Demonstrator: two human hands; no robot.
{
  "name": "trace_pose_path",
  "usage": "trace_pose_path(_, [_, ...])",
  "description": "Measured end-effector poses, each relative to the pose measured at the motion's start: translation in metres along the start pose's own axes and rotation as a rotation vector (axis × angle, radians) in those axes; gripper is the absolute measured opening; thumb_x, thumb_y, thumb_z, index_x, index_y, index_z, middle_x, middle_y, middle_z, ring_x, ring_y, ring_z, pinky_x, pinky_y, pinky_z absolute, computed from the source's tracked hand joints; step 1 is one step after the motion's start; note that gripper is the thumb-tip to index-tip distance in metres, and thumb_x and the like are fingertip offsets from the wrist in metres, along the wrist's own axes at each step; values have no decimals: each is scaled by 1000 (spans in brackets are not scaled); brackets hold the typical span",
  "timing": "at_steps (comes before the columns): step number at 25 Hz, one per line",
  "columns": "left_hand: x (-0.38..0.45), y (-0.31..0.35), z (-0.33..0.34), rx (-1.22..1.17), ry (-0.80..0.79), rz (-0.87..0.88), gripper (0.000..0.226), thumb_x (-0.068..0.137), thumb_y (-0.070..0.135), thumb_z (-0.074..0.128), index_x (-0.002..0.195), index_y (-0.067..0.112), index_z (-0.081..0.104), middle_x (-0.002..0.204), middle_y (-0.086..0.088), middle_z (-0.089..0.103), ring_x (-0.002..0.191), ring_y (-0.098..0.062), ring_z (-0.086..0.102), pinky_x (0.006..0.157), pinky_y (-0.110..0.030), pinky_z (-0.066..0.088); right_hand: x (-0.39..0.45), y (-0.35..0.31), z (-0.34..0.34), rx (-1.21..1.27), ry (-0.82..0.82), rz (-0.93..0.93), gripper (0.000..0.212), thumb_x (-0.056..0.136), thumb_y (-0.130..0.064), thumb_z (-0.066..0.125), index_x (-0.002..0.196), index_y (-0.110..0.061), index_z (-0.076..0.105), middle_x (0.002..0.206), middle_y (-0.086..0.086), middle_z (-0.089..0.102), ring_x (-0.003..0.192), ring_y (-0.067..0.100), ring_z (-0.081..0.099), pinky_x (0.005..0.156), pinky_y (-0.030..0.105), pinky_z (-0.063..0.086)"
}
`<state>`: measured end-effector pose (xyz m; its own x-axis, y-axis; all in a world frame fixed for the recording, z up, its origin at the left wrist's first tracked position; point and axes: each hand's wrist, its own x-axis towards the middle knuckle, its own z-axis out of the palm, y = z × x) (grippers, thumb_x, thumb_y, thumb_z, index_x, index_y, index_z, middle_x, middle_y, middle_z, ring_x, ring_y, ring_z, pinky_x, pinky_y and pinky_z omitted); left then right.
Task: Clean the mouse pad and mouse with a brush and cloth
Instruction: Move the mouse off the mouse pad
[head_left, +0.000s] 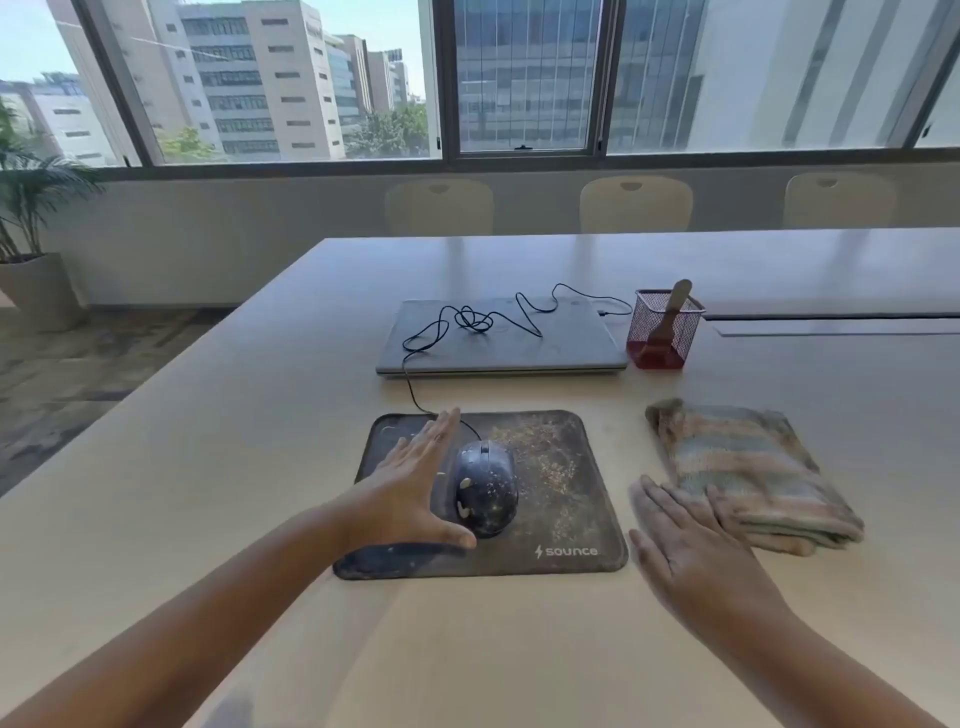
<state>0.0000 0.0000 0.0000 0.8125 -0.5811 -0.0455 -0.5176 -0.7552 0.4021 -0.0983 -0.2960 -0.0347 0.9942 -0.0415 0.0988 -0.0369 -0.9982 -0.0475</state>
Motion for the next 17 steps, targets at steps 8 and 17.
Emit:
trace_pose_path(8, [13, 15, 2, 62, -23, 192, 131, 52, 73, 68, 132, 48, -32, 139, 29, -40, 116, 18, -41, 105, -36, -14, 0, -1, 0, 9, 40, -13, 55, 97, -44, 14, 149, -30, 3, 157, -16, 3, 143, 0, -3, 110, 29, -19])
trace_pose_path(17, [20, 7, 2, 116, -25, 201, 130, 49, 77, 66, 133, 50, -29, 140, 29, -39, 134, -3, -19, 107, -40, -6, 0, -2, 0, 46, 54, -11, 54, 96, -43, 19, 149, -32, 9, 157, -17, 9, 143, 0, 1, 111, 27, -17])
